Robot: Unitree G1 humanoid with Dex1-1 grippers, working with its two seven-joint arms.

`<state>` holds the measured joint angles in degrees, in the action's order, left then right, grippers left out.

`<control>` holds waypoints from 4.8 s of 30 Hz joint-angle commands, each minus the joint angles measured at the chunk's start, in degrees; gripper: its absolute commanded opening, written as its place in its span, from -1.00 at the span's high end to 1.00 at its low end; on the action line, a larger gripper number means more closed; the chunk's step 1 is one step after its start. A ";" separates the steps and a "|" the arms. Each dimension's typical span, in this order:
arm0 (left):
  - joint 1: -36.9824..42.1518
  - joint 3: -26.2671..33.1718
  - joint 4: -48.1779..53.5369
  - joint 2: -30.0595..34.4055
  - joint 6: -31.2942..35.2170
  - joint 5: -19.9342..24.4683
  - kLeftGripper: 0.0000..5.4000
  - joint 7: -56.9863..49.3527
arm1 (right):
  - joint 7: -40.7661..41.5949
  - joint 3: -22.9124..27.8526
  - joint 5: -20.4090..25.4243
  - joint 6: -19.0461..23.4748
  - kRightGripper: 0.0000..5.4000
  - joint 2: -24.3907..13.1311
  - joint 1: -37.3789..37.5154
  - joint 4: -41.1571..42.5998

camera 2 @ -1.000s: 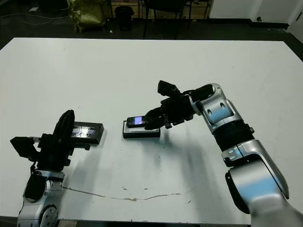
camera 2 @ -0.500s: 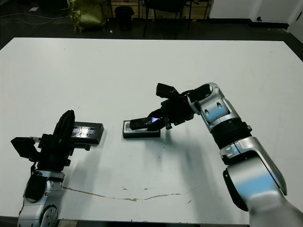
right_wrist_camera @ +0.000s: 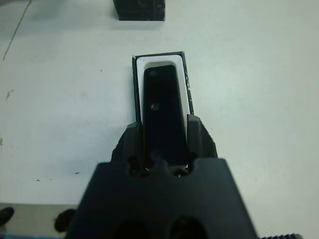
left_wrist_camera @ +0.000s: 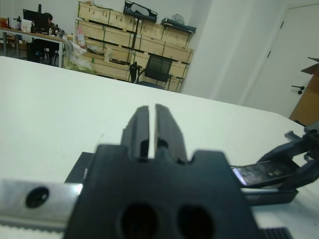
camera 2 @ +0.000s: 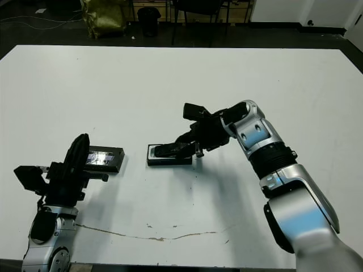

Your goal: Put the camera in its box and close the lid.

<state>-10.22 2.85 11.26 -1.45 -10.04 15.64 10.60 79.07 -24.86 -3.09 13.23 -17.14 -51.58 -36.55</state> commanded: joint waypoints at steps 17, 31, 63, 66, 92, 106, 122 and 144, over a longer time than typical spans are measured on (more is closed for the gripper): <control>-1.22 -0.16 -0.19 -0.08 1.11 0.84 1.00 0.44 | 0.98 -2.51 -2.16 -0.09 0.76 1.56 -1.38 -2.13; -1.12 -0.05 -0.88 -0.24 0.11 0.38 1.00 0.66 | -0.63 -2.60 -3.13 -2.14 0.76 4.30 -1.20 -4.85; -2.08 -0.25 1.10 -0.43 2.78 0.63 1.00 -0.17 | -4.12 -4.05 -6.63 -8.97 -0.57 3.58 -0.45 -2.88; -2.27 -0.27 1.66 -0.51 3.59 0.78 1.00 -0.45 | -3.84 -4.31 -6.67 -8.78 -0.79 3.51 -0.54 -2.73; -1.36 -0.08 0.71 -0.18 1.77 -0.24 1.00 0.12 | -19.05 22.57 19.54 21.87 -1.00 -6.36 16.05 40.19; -0.76 0.41 -0.24 0.12 1.08 -0.28 1.00 0.29 | -46.87 28.61 19.58 13.98 -0.02 1.06 46.08 60.05; 4.34 8.32 1.61 13.11 2.89 -2.08 1.00 3.56 | -52.67 29.18 21.48 -5.99 0.99 7.16 60.92 57.07; 28.28 -3.39 6.51 55.25 33.42 2.32 1.00 43.36 | -50.04 30.16 25.32 -11.34 0.99 5.69 60.52 53.06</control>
<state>16.19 2.90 19.03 52.30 22.50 19.81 51.59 28.35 4.71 21.73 2.58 -10.88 8.84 17.81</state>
